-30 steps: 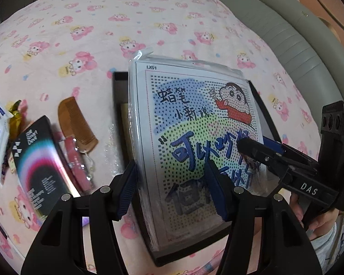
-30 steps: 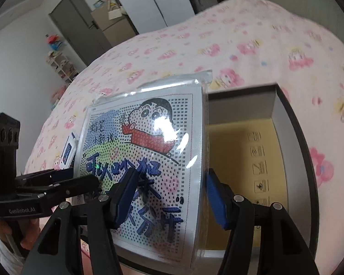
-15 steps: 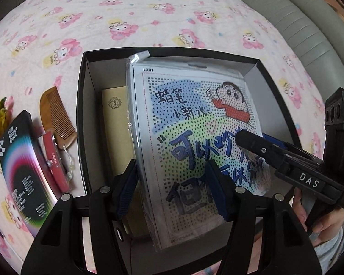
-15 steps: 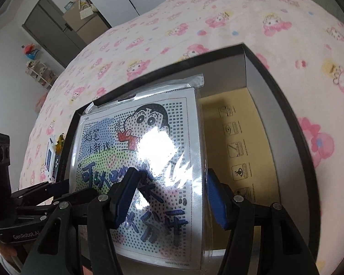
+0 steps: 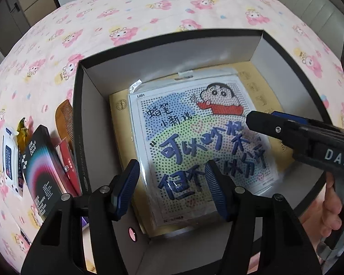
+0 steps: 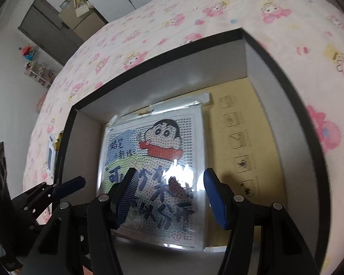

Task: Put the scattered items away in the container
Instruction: 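Lower the bead-art bag into the box and open the right gripper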

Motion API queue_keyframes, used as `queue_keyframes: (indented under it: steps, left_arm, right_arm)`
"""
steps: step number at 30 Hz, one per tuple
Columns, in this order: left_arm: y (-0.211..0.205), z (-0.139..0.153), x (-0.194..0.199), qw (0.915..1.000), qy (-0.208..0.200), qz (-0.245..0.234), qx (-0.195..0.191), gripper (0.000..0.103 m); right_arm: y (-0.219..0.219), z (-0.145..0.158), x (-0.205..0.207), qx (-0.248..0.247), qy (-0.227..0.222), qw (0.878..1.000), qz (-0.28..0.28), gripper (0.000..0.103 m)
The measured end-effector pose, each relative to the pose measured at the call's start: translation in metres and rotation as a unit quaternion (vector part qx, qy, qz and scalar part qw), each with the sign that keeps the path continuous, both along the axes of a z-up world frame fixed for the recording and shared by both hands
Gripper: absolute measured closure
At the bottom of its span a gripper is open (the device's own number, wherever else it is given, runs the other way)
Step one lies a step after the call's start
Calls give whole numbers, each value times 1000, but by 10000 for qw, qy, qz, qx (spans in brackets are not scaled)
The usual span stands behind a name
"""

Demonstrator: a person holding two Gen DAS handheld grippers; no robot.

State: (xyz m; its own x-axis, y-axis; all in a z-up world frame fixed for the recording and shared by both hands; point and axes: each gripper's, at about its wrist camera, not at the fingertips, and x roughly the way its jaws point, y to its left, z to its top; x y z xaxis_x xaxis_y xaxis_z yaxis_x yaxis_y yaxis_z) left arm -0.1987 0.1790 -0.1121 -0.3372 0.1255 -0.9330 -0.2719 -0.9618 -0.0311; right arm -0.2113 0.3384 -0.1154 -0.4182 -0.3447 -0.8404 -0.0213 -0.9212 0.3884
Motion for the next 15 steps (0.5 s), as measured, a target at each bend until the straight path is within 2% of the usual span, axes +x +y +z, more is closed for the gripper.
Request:
queue_keyframes:
  steps: [3,7,10,13,15]
  left_arm:
    - [-5,13,3,9998,184,18,92,43]
    - [-11,27,5,9993,328,10,200,43]
    - [-18,30,6,9991,313,-15,291,43]
    - [-23,28,5,9989,187,-29,429,43]
    - [-25,25,3,9992,174,-11,370,43]
  right_arm:
    - [3,2,1,114,-26,9998,-138,47]
    - [-6,-8,-4,88,-375,9993,-14,46]
    - [-17,-13,-6,120,-565,9982,136,46]
    - [-28,-14,-12,401,-709,9966,83,42]
    - [-33,-14,-15,401,-805,9959,61,42]
